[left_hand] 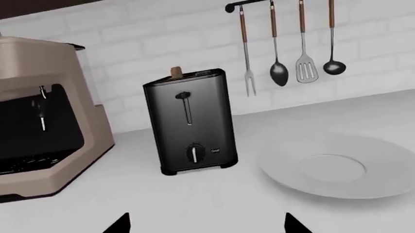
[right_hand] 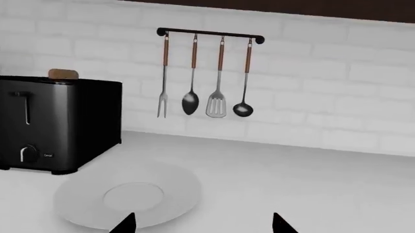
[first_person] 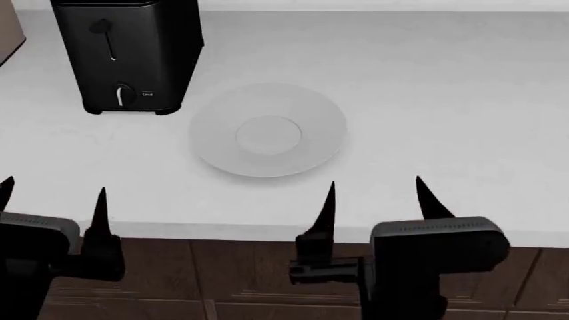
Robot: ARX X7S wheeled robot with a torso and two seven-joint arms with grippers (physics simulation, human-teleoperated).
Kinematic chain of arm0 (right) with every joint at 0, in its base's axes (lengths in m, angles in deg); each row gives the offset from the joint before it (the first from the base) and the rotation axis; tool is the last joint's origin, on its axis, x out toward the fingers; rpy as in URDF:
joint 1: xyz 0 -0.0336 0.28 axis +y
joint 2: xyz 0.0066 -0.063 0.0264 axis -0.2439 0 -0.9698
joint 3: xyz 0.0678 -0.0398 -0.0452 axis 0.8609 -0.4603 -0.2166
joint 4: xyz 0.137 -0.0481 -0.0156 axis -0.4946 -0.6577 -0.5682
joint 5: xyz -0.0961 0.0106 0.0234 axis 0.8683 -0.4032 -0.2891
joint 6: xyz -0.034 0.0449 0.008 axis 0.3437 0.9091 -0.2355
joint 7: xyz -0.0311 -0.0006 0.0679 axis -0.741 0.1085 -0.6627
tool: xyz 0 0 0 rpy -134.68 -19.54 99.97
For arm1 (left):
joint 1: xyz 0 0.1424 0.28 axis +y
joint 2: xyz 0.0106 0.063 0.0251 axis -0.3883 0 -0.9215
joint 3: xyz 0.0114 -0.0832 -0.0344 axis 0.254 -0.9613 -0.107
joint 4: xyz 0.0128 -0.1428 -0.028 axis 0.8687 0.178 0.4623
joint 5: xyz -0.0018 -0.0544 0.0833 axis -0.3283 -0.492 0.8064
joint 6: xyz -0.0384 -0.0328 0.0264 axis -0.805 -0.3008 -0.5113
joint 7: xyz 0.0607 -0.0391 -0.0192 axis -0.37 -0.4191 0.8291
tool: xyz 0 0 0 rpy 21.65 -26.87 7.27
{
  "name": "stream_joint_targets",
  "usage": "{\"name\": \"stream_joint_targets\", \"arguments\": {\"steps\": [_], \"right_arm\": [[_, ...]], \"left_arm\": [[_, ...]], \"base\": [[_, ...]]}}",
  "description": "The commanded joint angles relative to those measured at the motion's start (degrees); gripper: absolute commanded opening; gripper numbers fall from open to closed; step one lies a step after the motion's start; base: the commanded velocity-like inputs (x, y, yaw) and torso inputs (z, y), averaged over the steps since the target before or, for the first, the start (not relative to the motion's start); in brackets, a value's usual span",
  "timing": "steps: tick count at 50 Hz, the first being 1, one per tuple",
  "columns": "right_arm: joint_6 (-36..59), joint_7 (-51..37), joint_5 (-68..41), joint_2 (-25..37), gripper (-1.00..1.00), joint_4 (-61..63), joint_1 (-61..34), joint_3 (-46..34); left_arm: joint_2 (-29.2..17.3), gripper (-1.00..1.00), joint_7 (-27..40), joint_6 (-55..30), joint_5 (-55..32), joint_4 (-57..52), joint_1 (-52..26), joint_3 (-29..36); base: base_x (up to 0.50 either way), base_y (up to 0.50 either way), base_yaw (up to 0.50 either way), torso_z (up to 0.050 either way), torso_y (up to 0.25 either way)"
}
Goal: Place the toasted item on a plate.
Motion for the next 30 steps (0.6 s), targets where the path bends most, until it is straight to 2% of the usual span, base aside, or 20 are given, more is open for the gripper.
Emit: {"name": "stream_joint_targets", "arguments": {"steps": [1, 8, 23, 30], "right_arm": [[5.7, -0.1, -0.6, 1.6, 1.00, 3.5, -4.6, 0.1], [9.8, -0.4, -1.2, 2.9, 1.00, 6.6, -7.5, 1.5], [16.2, -1.0, -2.4, 4.8, 1.00, 10.8, -13.1, 3.7], [17.1, -1.2, -2.7, 5.1, 1.00, 12.1, -13.6, 3.9]], "left_arm": [[-1.7, 1.00, -0.2, -7.3, -0.7, -3.2, -5.9, -0.8], [-3.6, 1.00, -0.9, -13.9, -1.5, -5.7, -11.5, -1.6], [-5.8, 1.00, -1.1, -19.7, -1.9, -8.3, -16.6, -2.6], [-6.9, 1.00, -1.2, -22.7, -2.0, -10.0, -18.1, -2.9]], "base": [[0.00, 0.00, 0.00, 0.000, 0.000], [0.00, 0.00, 0.00, 0.000, 0.000], [0.00, 0.00, 0.00, 0.000, 0.000], [0.26, 0.00, 0.00, 0.000, 0.000]]}}
